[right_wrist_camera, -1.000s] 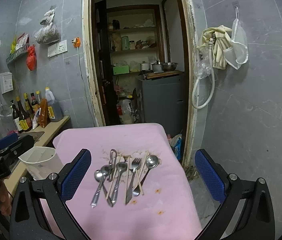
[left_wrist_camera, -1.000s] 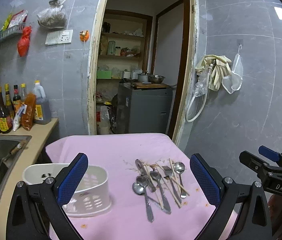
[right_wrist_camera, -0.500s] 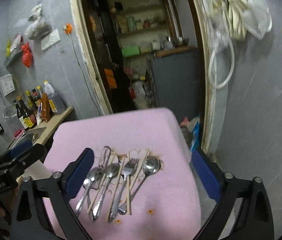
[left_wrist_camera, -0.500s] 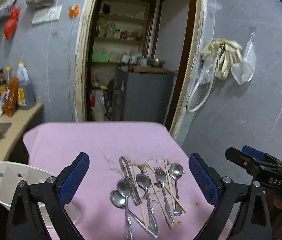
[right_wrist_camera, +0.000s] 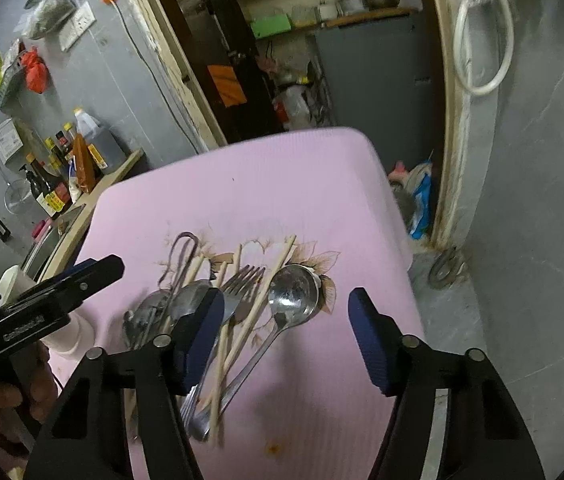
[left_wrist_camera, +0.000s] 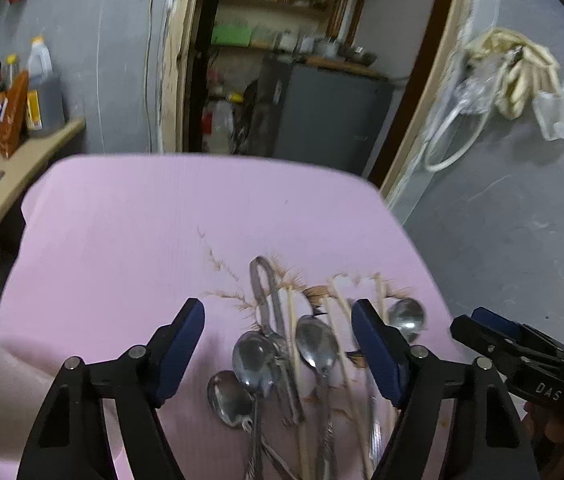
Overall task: Organize utensils
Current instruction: 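Move the left tool toward the utensil pile and open its fingers, then grasp the metal wire hook with the left tool and lift it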
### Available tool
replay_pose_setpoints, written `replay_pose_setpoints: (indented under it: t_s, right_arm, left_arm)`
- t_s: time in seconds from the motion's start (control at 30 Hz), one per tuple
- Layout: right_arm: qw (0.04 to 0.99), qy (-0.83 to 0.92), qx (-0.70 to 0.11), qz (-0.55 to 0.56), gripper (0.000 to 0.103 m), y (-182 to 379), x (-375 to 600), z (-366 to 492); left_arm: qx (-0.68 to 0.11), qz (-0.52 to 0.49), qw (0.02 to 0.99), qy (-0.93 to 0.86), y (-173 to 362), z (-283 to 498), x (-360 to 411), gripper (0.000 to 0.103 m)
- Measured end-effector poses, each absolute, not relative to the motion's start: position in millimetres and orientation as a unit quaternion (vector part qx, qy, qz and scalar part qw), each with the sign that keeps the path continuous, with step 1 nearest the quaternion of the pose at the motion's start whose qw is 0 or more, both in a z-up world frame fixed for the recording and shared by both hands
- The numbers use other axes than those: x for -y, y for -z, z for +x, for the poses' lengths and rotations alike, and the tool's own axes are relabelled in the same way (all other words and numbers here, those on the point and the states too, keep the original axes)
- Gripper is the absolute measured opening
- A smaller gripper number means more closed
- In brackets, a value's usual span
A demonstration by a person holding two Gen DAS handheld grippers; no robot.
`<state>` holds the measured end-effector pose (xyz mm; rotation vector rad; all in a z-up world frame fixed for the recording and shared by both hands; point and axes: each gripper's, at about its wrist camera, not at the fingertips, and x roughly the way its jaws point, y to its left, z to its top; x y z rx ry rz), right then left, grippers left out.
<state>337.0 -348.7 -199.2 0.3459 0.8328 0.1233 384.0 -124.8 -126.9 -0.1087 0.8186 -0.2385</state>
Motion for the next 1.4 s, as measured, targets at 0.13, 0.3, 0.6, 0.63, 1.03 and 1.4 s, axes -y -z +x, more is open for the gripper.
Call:
replay_pose_setpoints:
  t_s: [0.13,0.3,0.6,0.63,1.03,1.4]
  right_arm:
    - [0.890,-0.071,-0.423,0.154,0.045,214,347,360]
    - [0.881,-0.089,-0.440,0.150,0.037,226,350,374]
    - [0.864,-0.138,-0.464,0.138,0.031,236,348,394]
    - [0.863,-0.144,-0.465,0.137,0.028,236,348,395]
    - [0.857,-0.162,-0.479,0.103,0.005,222,339,385]
    - [0.895,-0.077,-0.430,0.094,0.005,167,342,325]
  left_arm:
    - [-0.425,-0.053,0.897,0.111,144,409,128,0.070]
    - [-0.460,-0.064,0.879,0.110,159,438,129,0.063]
    - [-0.521,-0.110,0.836,0.134,184,475,122,0.042]
    - [-0.525,-0.113,0.832,0.136,187,478,122,0.036]
    - [-0.539,-0.122,0.821,0.145,176,482,125,0.007]
    - [-0.482,-0.105,0.854,0.168,121,429,120,0.007]
